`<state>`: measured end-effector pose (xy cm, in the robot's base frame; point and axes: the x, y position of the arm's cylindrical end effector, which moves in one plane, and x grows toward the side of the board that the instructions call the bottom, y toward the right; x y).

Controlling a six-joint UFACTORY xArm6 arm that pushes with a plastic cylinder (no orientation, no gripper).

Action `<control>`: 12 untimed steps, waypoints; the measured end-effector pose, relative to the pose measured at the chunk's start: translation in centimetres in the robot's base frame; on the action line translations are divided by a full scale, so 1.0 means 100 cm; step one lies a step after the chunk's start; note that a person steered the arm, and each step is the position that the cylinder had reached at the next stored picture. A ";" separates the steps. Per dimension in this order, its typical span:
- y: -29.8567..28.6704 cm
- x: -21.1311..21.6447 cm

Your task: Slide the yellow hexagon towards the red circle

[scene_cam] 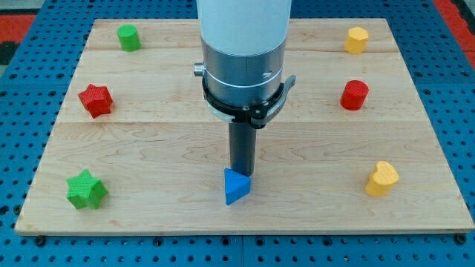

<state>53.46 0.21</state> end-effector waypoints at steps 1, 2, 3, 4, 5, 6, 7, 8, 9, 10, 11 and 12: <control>0.000 0.000; 0.003 -0.018; 0.034 -0.084; 0.073 -0.143; 0.120 -0.189; 0.178 -0.191; 0.260 -0.194; 0.315 -0.231; 0.312 -0.282; 0.260 -0.299; 0.180 -0.289; 0.111 -0.275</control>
<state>26.00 11.28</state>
